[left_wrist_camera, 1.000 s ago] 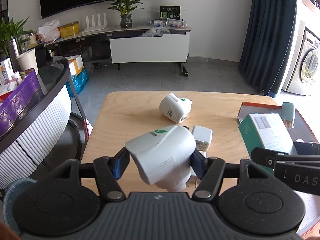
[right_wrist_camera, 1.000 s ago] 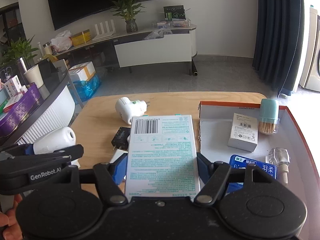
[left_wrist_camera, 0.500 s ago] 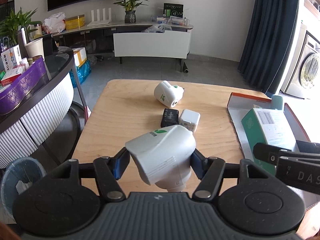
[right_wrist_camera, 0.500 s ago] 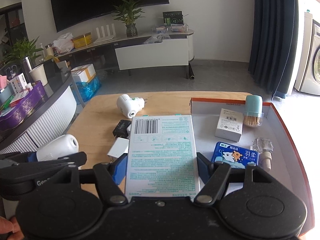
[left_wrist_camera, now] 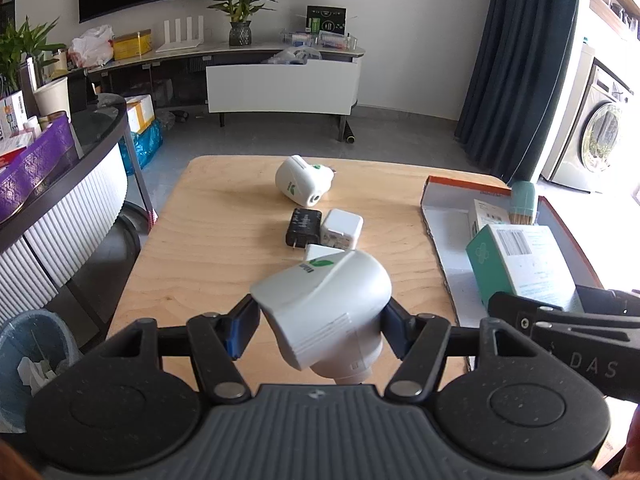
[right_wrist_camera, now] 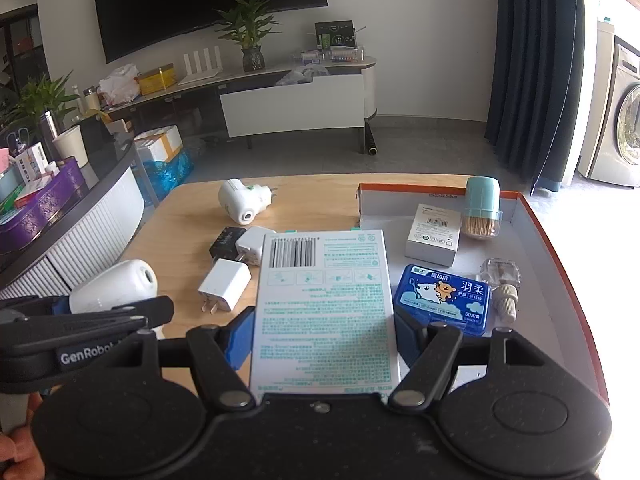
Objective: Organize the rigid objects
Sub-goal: 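Carry the white plug adapter with the left tool while the right tool carries the teal box to the tray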
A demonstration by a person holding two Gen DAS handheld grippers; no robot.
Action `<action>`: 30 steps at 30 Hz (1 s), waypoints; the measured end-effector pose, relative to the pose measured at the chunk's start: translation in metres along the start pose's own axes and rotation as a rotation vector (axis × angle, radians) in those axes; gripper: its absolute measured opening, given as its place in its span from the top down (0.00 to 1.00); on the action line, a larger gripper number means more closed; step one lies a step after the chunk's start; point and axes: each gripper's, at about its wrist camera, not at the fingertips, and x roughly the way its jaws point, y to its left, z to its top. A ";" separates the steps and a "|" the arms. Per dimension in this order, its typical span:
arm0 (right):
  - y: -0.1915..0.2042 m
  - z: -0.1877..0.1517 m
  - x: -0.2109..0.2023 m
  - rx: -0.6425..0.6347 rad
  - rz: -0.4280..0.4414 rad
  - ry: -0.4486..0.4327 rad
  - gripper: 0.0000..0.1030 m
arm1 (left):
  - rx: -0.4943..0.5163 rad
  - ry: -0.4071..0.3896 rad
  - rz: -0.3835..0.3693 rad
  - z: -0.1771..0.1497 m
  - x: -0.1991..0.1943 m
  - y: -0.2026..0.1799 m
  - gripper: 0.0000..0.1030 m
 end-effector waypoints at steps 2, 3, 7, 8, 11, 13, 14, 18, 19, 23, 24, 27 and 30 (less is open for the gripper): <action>-0.002 -0.001 -0.001 0.002 -0.002 0.001 0.19 | 0.004 0.005 -0.008 -0.003 0.001 -0.002 0.36; -0.002 -0.002 -0.002 0.002 -0.002 0.001 0.19 | 0.006 0.007 -0.011 -0.003 0.001 -0.003 0.36; -0.006 -0.002 -0.004 0.006 -0.004 0.002 0.19 | 0.023 0.010 -0.019 -0.005 -0.001 -0.012 0.36; -0.007 -0.003 -0.004 0.007 -0.004 0.002 0.19 | 0.026 0.009 -0.022 -0.005 -0.001 -0.013 0.36; -0.011 -0.004 -0.005 0.014 -0.007 0.002 0.19 | 0.033 0.005 -0.023 -0.007 -0.003 -0.018 0.36; -0.015 -0.005 -0.005 0.019 -0.009 0.001 0.19 | 0.033 0.004 -0.029 -0.007 -0.003 -0.021 0.36; -0.016 -0.005 -0.006 0.022 -0.011 0.001 0.19 | 0.035 0.003 -0.028 -0.007 -0.003 -0.022 0.36; -0.023 -0.006 -0.007 0.033 -0.017 -0.001 0.19 | 0.047 0.004 -0.033 -0.007 -0.003 -0.028 0.36; -0.025 -0.007 -0.008 0.036 -0.020 -0.002 0.19 | 0.050 0.003 -0.034 -0.007 -0.003 -0.030 0.36; -0.030 -0.009 -0.012 0.043 -0.030 -0.007 0.19 | 0.062 0.001 -0.043 -0.008 -0.005 -0.038 0.36; -0.032 -0.009 -0.012 0.046 -0.033 -0.008 0.19 | 0.065 0.001 -0.045 -0.008 -0.005 -0.040 0.36; -0.037 -0.010 -0.014 0.057 -0.039 -0.008 0.19 | 0.068 0.001 -0.053 -0.009 -0.005 -0.045 0.36; -0.043 -0.011 -0.016 0.065 -0.047 -0.008 0.19 | 0.073 0.002 -0.060 -0.009 -0.005 -0.051 0.36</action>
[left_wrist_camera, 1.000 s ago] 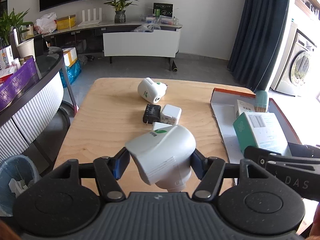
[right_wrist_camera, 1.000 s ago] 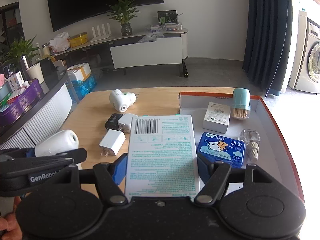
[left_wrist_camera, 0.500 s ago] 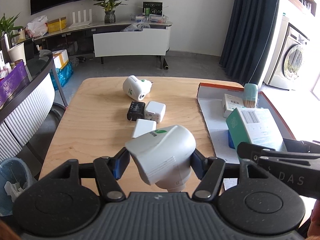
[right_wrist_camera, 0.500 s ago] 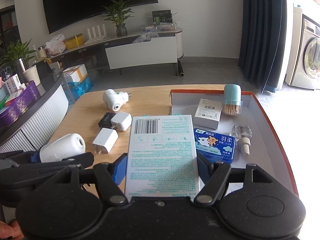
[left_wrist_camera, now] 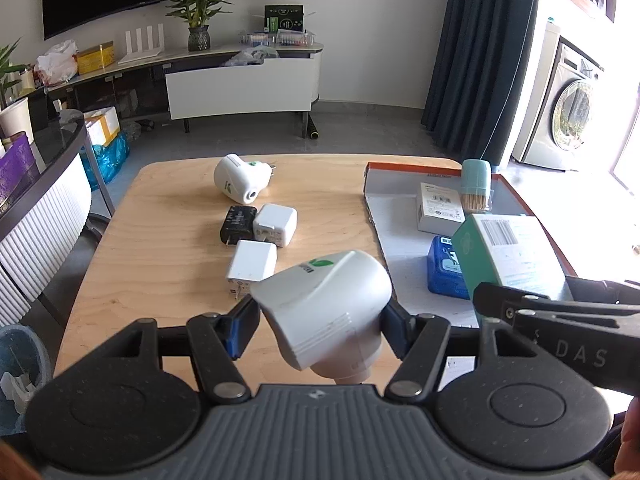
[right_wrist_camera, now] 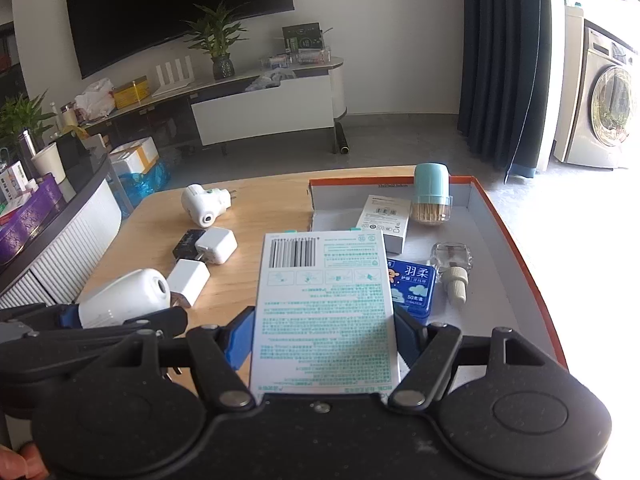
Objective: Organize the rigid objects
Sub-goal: 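Carry the white plug adapter with the left tool while the right tool carries the teal box to the tray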
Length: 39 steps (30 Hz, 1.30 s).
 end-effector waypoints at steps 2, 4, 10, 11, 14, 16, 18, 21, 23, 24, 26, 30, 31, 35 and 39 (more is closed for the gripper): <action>-0.004 0.000 -0.001 0.005 -0.006 -0.001 0.19 | 0.007 0.001 -0.006 0.001 0.001 -0.005 0.36; -0.008 -0.001 -0.003 0.012 -0.013 -0.003 0.19 | 0.012 0.001 -0.009 0.001 0.002 -0.009 0.36; -0.020 -0.003 -0.006 0.030 -0.031 -0.006 0.19 | 0.026 0.002 -0.021 0.001 0.004 -0.020 0.36; -0.021 -0.003 -0.007 0.033 -0.034 -0.007 0.19 | 0.029 0.001 -0.022 0.002 0.005 -0.022 0.36; -0.027 -0.004 -0.008 0.041 -0.042 -0.009 0.19 | 0.032 0.002 -0.029 0.003 0.006 -0.027 0.36; -0.030 -0.004 -0.009 0.045 -0.049 -0.009 0.19 | 0.035 0.003 -0.033 0.003 0.007 -0.031 0.36; -0.033 -0.004 -0.009 0.050 -0.054 -0.010 0.19 | 0.039 0.004 -0.038 0.003 0.008 -0.034 0.36; -0.037 -0.003 -0.008 0.057 -0.062 -0.011 0.19 | 0.043 0.004 -0.040 0.004 0.009 -0.038 0.36; -0.038 -0.003 -0.007 0.060 -0.066 -0.011 0.19 | 0.043 0.004 -0.042 0.005 0.010 -0.040 0.36; -0.040 -0.002 -0.007 0.061 -0.067 -0.012 0.19 | 0.040 0.005 -0.043 0.005 0.011 -0.041 0.36; -0.041 -0.001 -0.006 0.061 -0.071 -0.015 0.19 | 0.040 0.005 -0.045 0.006 0.012 -0.043 0.36; -0.044 -0.001 -0.005 0.068 -0.074 -0.018 0.19 | 0.045 0.003 -0.045 0.009 0.014 -0.046 0.36; -0.045 0.000 -0.005 0.068 -0.075 -0.020 0.19 | 0.046 0.002 -0.046 0.010 0.014 -0.047 0.36; -0.049 0.004 -0.005 0.069 -0.078 -0.023 0.19 | 0.047 -0.001 -0.048 0.013 0.016 -0.052 0.36; -0.053 0.008 -0.004 0.070 -0.087 -0.030 0.19 | 0.056 -0.002 -0.053 0.018 0.018 -0.058 0.36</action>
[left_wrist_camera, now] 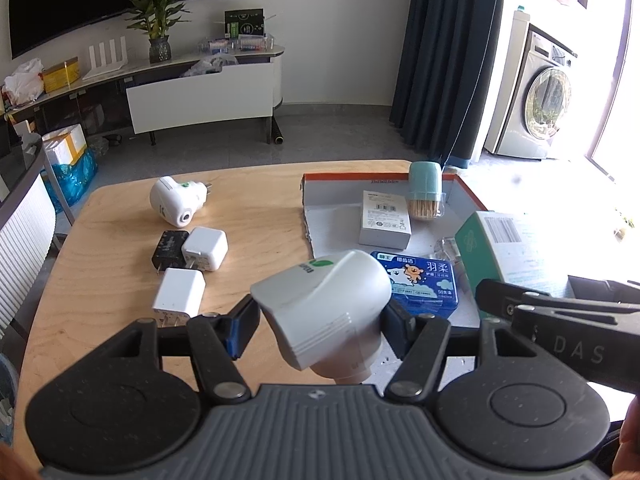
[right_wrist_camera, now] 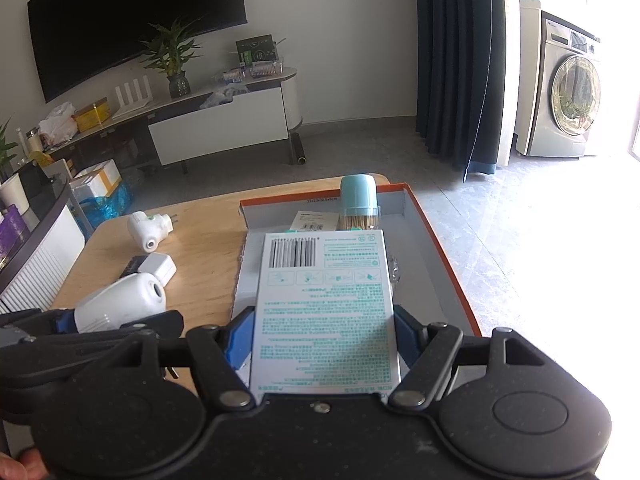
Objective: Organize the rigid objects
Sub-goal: 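Carry the white plug adapter with the left tool while the right tool carries the teal box to the tray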
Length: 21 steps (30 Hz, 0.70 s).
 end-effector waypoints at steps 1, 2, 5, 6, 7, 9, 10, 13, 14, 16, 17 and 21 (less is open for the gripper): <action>-0.001 0.001 0.000 0.001 -0.002 -0.002 0.19 | 0.002 0.000 -0.002 0.001 0.001 -0.001 0.36; -0.002 0.002 0.000 0.001 -0.005 -0.004 0.19 | 0.003 -0.001 -0.004 0.001 0.001 -0.002 0.36; -0.005 0.004 0.001 0.002 -0.010 -0.007 0.19 | 0.009 0.000 -0.009 0.003 0.003 -0.007 0.36; -0.007 0.005 0.001 0.002 -0.011 -0.007 0.19 | 0.012 0.001 -0.012 0.004 0.004 -0.008 0.36; -0.009 0.007 0.002 0.005 -0.013 -0.007 0.19 | 0.014 0.002 -0.014 0.004 0.005 -0.010 0.36; -0.013 0.009 0.003 0.010 -0.017 -0.007 0.19 | 0.018 0.004 -0.020 0.006 0.007 -0.012 0.36; -0.015 0.010 0.004 0.010 -0.020 -0.007 0.19 | 0.021 0.005 -0.023 0.007 0.008 -0.014 0.36; -0.021 0.014 0.005 0.013 -0.025 -0.007 0.19 | 0.030 0.006 -0.029 0.009 0.011 -0.019 0.36; -0.022 0.016 0.006 0.012 -0.026 -0.007 0.19 | 0.032 0.007 -0.031 0.010 0.012 -0.021 0.36; -0.025 0.019 0.007 0.011 -0.032 -0.008 0.19 | 0.033 0.008 -0.036 0.012 0.015 -0.024 0.36; -0.027 0.020 0.008 0.013 -0.034 -0.009 0.19 | 0.035 0.010 -0.038 0.012 0.016 -0.026 0.36; -0.035 0.023 0.012 0.025 -0.041 -0.005 0.18 | 0.040 0.015 -0.049 0.015 0.019 -0.032 0.36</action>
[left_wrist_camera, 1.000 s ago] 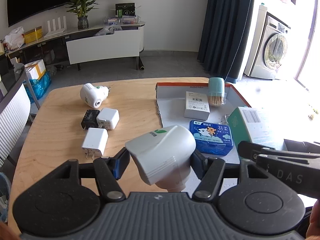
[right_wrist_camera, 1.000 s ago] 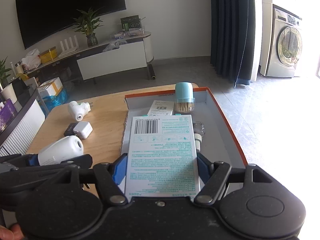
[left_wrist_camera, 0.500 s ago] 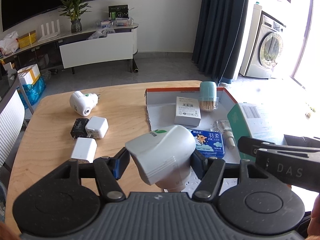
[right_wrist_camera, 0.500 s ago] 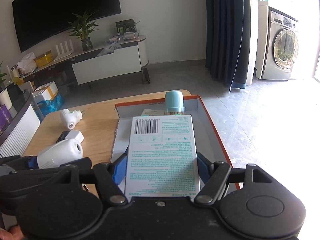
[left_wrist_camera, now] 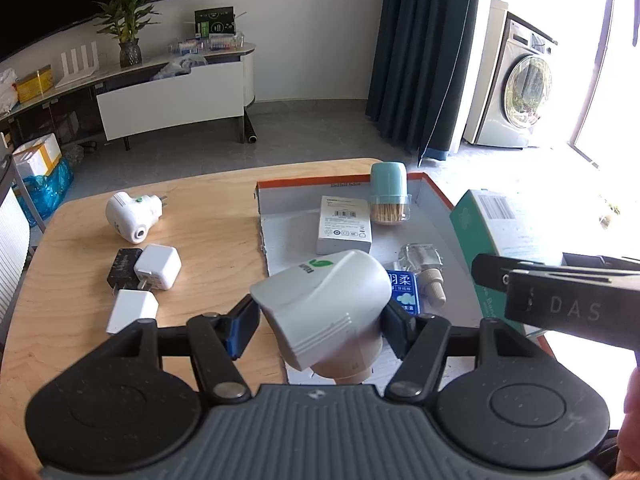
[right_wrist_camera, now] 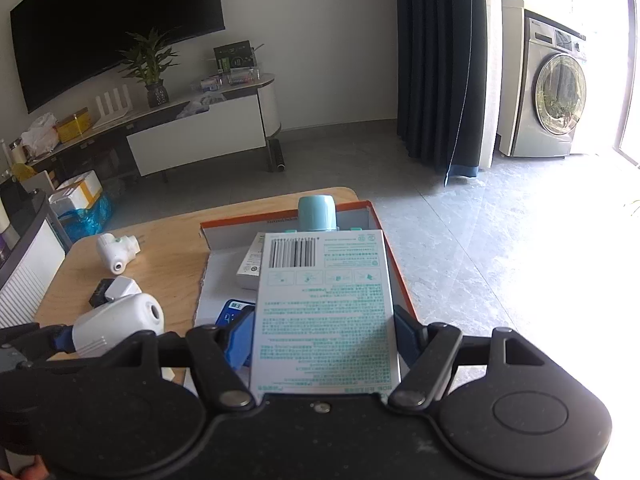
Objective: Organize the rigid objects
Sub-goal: 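Carry the white plug adapter with the left tool while the right tool carries the teal box to the tray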
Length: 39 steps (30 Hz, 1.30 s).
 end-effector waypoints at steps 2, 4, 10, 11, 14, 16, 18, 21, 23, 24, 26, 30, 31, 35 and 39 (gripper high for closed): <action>-0.004 0.001 0.003 0.003 -0.003 0.004 0.18 | 0.007 0.000 -0.005 0.001 0.002 -0.003 0.36; -0.007 0.002 0.005 0.004 -0.006 0.007 0.18 | 0.012 0.002 -0.008 0.002 0.004 -0.006 0.36; -0.012 0.007 0.010 0.008 -0.012 0.011 0.18 | 0.020 0.007 -0.018 0.004 0.008 -0.013 0.36; -0.012 0.008 0.012 0.006 -0.013 0.011 0.18 | 0.021 0.008 -0.021 0.004 0.008 -0.014 0.36; -0.014 0.010 0.014 0.001 -0.016 0.011 0.18 | 0.025 0.009 -0.027 0.005 0.010 -0.017 0.36; -0.015 0.010 0.015 0.001 -0.018 0.012 0.18 | 0.029 0.010 -0.030 0.005 0.010 -0.019 0.36; -0.017 0.011 0.016 0.002 -0.020 0.012 0.18 | 0.029 0.013 -0.034 0.005 0.011 -0.021 0.36; -0.020 0.011 0.017 0.003 -0.020 0.016 0.18 | 0.035 0.015 -0.037 0.004 0.013 -0.024 0.36; -0.021 0.010 0.019 0.004 -0.023 0.020 0.18 | 0.036 0.017 -0.037 0.004 0.014 -0.025 0.36; -0.021 0.009 0.020 0.007 -0.026 0.021 0.18 | 0.036 0.019 -0.037 0.004 0.014 -0.026 0.36; -0.024 0.008 0.021 0.011 -0.029 0.026 0.18 | 0.036 0.023 -0.037 0.004 0.016 -0.027 0.36; -0.028 0.008 0.024 0.015 -0.038 0.034 0.18 | 0.037 0.033 -0.041 0.003 0.020 -0.029 0.36; -0.029 0.007 0.024 0.017 -0.040 0.035 0.18 | 0.039 0.034 -0.041 0.002 0.021 -0.030 0.36; -0.033 0.006 0.026 0.021 -0.045 0.040 0.18 | 0.044 0.038 -0.045 0.002 0.022 -0.034 0.36; -0.036 0.007 0.029 0.022 -0.045 0.048 0.18 | 0.047 0.040 -0.047 0.002 0.023 -0.036 0.36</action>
